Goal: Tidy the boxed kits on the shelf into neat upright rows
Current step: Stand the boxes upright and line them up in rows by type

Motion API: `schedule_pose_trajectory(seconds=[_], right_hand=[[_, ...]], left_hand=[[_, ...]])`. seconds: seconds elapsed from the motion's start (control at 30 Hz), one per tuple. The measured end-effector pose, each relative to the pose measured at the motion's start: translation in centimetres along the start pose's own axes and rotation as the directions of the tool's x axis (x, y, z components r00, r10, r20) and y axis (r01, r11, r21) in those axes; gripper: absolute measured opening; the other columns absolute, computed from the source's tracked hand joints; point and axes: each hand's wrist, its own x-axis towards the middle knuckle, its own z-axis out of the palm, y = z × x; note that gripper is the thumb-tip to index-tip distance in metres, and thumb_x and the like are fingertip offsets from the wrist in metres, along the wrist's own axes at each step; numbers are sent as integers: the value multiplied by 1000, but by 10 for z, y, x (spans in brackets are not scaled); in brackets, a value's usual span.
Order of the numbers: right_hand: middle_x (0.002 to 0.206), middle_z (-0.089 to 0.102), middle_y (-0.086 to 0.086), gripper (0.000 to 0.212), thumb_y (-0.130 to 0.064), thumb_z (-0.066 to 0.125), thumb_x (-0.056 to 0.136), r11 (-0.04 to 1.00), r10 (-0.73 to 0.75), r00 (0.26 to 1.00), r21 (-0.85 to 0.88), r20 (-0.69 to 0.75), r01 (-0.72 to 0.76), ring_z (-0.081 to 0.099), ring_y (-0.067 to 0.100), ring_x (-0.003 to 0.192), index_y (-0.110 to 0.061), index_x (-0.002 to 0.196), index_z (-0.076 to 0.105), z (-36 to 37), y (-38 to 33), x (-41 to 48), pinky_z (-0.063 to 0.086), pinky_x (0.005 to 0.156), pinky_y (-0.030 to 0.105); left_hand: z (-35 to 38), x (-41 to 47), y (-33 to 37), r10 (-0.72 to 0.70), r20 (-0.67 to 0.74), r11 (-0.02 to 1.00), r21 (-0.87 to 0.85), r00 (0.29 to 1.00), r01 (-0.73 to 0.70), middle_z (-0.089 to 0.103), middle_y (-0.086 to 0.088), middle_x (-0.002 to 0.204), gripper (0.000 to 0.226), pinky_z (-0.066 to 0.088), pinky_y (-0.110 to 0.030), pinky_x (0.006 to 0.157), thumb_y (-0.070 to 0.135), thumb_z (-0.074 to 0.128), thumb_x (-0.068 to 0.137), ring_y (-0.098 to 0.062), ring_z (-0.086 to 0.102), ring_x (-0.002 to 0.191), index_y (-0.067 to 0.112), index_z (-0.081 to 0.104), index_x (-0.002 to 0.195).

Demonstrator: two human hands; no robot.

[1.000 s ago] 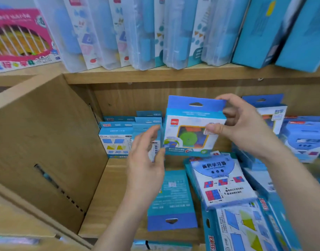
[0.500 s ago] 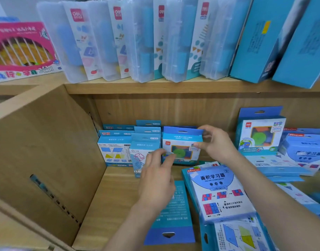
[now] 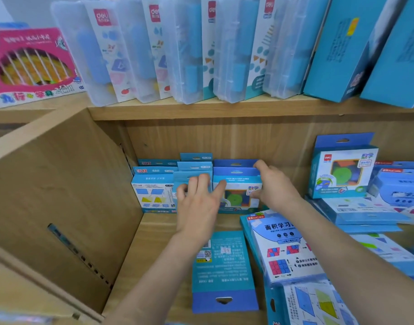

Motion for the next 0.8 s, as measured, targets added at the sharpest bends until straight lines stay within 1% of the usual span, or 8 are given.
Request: schedule_pose_trajectory(seconds=[0.1, 0.2, 0.33, 0.37, 0.43, 0.53, 0.67, 0.8], right_hand=[[110, 53, 6, 59, -20, 79, 75, 1000, 8, 1000, 23, -13, -7, 54, 24, 92, -21, 119, 38, -1, 0, 1, 43, 73, 31], [106, 58, 5, 60, -20, 79, 75, 996, 35, 999, 77, 16, -36, 53, 19, 84, -21, 116, 36, 1, 3, 3, 43, 68, 30], [104, 64, 4, 72, -21, 76, 79, 983, 42, 998, 179, 38, -49, 57, 14, 75, -27, 130, 27, -2, 6, -7, 43, 58, 27], [105, 63, 4, 77, -25, 75, 80, 981, 54, 998, 185, 35, -60, 58, 15, 78, -30, 136, 22, -5, 8, -13, 43, 60, 29], [114, 62, 8, 81, -36, 72, 81, 978, 94, 995, 186, 14, -95, 60, 24, 98, -36, 141, 17, -15, 15, -29, 48, 76, 37], [133, 55, 6, 71, -52, 63, 83, 983, 146, 986, 101, 83, -154, 52, 25, 120, -36, 141, 26, -32, 22, -61, 46, 89, 37], [141, 47, -1, 72, -60, 57, 83, 971, 220, 950, 40, 220, -234, 49, 20, 123, -37, 143, 25, -33, 18, -96, 43, 82, 31], [137, 42, -5, 73, -58, 60, 81, 969, 206, 958, 95, 200, -229, 50, 17, 112, -38, 141, 24, -16, 19, -110, 47, 82, 32]], left_hand=[[2, 2, -7, 26, 2, 999, -24, 1000, -26, 51, -6, 106, 73, 30, -39, 82, 19, 89, 52, -25, 42, 99, 28, 59, 118], [1, -5, -13, 7, -7, 998, -59, 1000, -7, 52, -7, 115, 84, 30, -44, 94, 18, 88, 54, -26, 42, 109, 29, 49, 127], [1, -26, -21, -168, -40, 963, -218, 985, 156, 41, -9, 130, 86, 37, -53, 99, 15, 83, 65, -27, 34, 121, 32, 37, 136], [2, -30, -23, -247, -39, 927, -301, 968, 224, 37, -8, 134, 85, 39, -51, 99, 15, 83, 68, -27, 31, 124, 33, 35, 137], [6, -37, -26, -383, -24, 827, -455, 923, 331, 34, -10, 138, 85, 39, -42, 99, 12, 82, 69, -28, 28, 128, 31, 36, 137], [12, -41, -27, -436, 50, 744, -542, 898, 391, 33, -11, 143, 83, 40, -39, 102, 11, 79, 75, -28, 35, 131, 30, 34, 142], [16, -38, -26, -422, 167, 699, -565, 891, 437, 40, -5, 140, 83, 50, -44, 93, 17, 72, 82, -22, 46, 124, 44, 20, 142], [16, -37, -26, -413, 167, 716, -548, 895, 432, 42, -3, 140, 80, 51, -44, 91, 20, 71, 83, -21, 48, 122, 42, 21, 141]])
